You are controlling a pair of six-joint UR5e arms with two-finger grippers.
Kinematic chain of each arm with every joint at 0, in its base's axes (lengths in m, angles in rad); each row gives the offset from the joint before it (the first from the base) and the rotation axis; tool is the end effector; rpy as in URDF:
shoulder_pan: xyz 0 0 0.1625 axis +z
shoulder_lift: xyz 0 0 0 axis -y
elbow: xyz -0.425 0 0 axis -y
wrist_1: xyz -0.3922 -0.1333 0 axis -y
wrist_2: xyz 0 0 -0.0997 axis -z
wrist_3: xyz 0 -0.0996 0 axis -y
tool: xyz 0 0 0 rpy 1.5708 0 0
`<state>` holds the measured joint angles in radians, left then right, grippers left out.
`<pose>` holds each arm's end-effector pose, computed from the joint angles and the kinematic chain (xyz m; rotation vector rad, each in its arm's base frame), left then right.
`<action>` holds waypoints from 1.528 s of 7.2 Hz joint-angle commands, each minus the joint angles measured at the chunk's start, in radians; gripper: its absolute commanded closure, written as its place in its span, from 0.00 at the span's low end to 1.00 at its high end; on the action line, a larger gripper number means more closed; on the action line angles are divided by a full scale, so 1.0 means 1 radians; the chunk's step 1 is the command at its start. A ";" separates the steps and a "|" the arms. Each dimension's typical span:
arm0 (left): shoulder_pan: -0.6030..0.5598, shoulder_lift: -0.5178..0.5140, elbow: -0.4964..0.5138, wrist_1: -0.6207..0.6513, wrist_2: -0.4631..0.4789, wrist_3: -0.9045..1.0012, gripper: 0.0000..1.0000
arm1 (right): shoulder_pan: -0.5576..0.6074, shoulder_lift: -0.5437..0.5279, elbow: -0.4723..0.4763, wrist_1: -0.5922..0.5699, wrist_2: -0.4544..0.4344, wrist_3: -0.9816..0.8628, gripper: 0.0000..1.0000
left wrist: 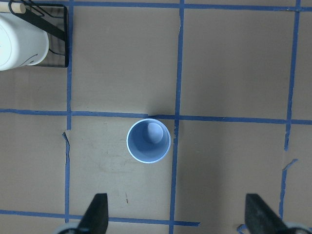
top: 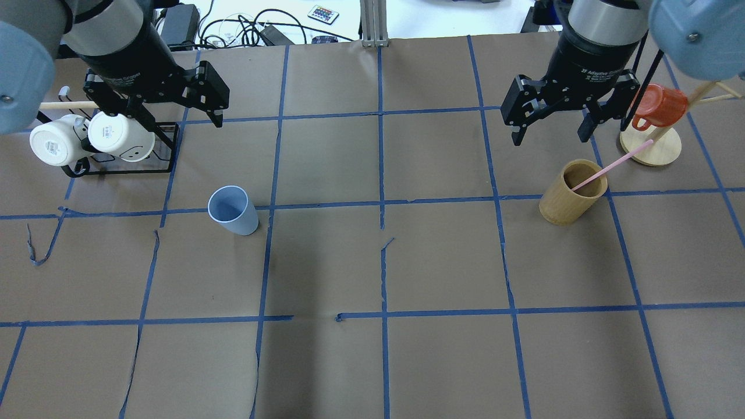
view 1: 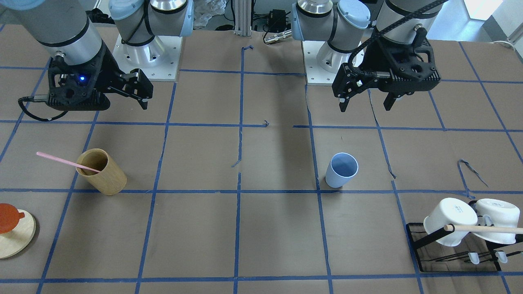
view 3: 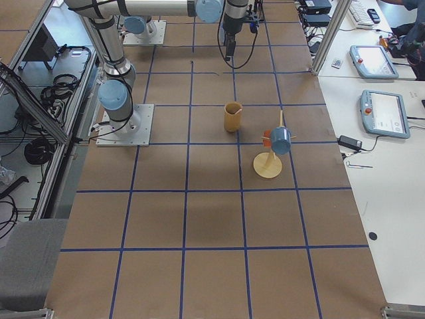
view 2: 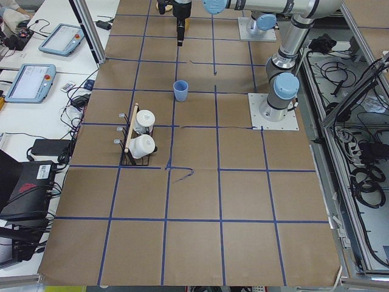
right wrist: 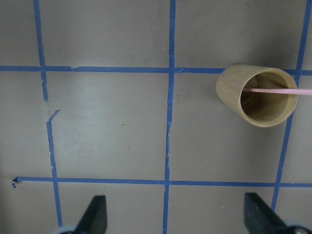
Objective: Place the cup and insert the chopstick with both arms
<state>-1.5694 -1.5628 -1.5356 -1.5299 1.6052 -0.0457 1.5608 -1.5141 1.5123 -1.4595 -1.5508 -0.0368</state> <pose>-0.1292 -0.4963 0.5136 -0.0754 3.1054 -0.1318 0.1302 -0.5058 0.4776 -0.0400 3.1142 0.1699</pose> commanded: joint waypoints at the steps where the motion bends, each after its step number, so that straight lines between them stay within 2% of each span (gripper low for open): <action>1: 0.000 -0.002 0.003 -0.028 -0.001 0.000 0.00 | 0.002 0.000 0.000 -0.004 0.000 0.002 0.00; 8: 0.000 0.003 0.002 -0.062 -0.001 -0.002 0.00 | -0.004 0.000 -0.001 0.010 -0.002 -0.002 0.00; 11: 0.000 0.001 0.003 -0.058 -0.001 -0.002 0.00 | -0.004 0.000 -0.001 0.048 -0.066 -0.002 0.00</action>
<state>-1.5687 -1.5605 -1.5326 -1.5889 1.6041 -0.0469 1.5579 -1.5141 1.5120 -1.4262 -1.5970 -0.0383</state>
